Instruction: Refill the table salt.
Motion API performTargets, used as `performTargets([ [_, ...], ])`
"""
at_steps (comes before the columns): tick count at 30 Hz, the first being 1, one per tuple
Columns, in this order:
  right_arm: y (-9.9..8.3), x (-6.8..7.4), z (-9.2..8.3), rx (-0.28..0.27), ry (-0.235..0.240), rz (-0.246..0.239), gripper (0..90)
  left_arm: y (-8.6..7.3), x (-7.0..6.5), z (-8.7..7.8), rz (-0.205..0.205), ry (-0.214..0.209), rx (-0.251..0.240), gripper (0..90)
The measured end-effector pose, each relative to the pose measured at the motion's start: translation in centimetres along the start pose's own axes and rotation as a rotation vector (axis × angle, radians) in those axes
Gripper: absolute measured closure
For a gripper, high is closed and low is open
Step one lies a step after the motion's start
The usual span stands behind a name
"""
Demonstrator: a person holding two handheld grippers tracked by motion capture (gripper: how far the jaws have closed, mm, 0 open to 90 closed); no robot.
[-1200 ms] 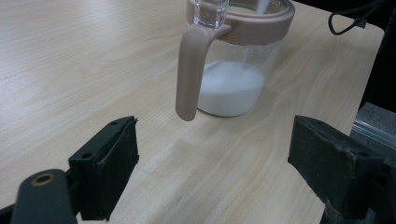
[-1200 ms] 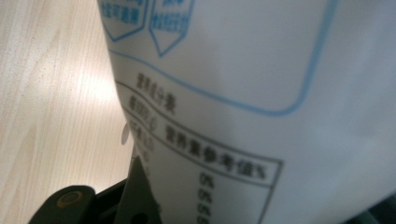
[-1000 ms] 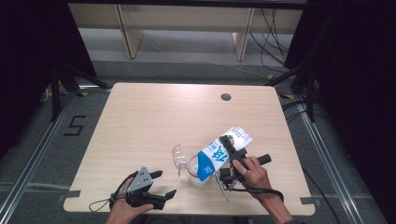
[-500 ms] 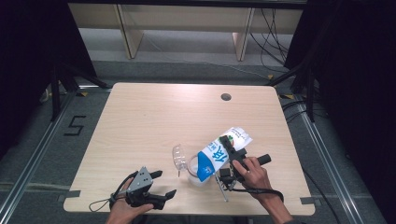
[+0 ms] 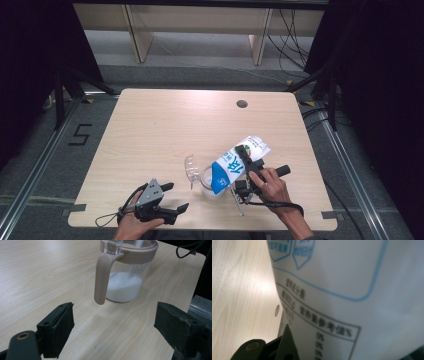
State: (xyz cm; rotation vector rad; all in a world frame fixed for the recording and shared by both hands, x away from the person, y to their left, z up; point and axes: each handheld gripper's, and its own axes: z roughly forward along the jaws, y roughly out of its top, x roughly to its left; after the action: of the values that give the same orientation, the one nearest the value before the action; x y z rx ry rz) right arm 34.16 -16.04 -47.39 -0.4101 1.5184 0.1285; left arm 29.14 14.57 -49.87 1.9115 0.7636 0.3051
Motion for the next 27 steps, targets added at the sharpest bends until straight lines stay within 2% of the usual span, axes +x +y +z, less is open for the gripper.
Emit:
performTargets([
  [1, -0.01, 0.24, -0.05, 0.013, 0.010, 0.027, 66.2, 0.00, 0.00, 0.01, -0.001, 0.000, -0.001, 15.2],
  [5, 0.00, 0.06, 0.06, -0.005, 0.002, 0.003, 66.5, 0.00, 0.00, 0.01, 0.000, 0.000, 0.000, 15.3],
  [7, -0.01, 0.31, -0.05, 0.018, 0.007, 0.039, 66.6, -0.03, 0.02, 0.07, 0.000, -0.006, -0.005, 15.3],
  [10, 0.03, -0.13, 0.04, 0.003, 0.000, -0.019, 66.7, 0.00, 0.00, 0.01, 0.000, 0.000, 0.000, 15.2],
  [12, 0.00, 0.14, -0.09, 0.028, 0.012, 0.021, 66.7, -0.01, 0.00, 0.01, 0.001, 0.000, 0.000, 15.2],
  [13, 0.00, 0.05, -0.04, 0.021, 0.009, 0.009, 66.7, -0.01, 0.00, 0.01, 0.002, 0.000, 0.000, 15.2],
  [19, -0.06, 0.26, -0.13, 0.036, 0.021, 0.040, 66.9, -0.01, 0.00, 0.01, 0.003, -0.001, 0.000, 15.2],
  [22, -0.07, 0.27, -0.13, 0.035, 0.020, 0.040, 67.1, -0.02, 0.03, 0.07, 0.004, -0.010, -0.004, 15.2],
  [24, -0.07, 0.25, -0.14, 0.036, 0.018, 0.037, 67.2, 0.00, 0.02, 0.01, 0.007, -0.004, 0.001, 15.2],
  [25, -0.05, 0.11, -0.14, 0.034, 0.013, 0.018, 67.2, 0.00, 0.01, 0.01, 0.006, -0.003, 0.001, 15.2],
  [27, -0.08, 0.14, -0.07, 0.021, 0.009, 0.023, 67.3, -0.01, 0.00, 0.01, 0.002, 0.000, 0.000, 15.2],
])
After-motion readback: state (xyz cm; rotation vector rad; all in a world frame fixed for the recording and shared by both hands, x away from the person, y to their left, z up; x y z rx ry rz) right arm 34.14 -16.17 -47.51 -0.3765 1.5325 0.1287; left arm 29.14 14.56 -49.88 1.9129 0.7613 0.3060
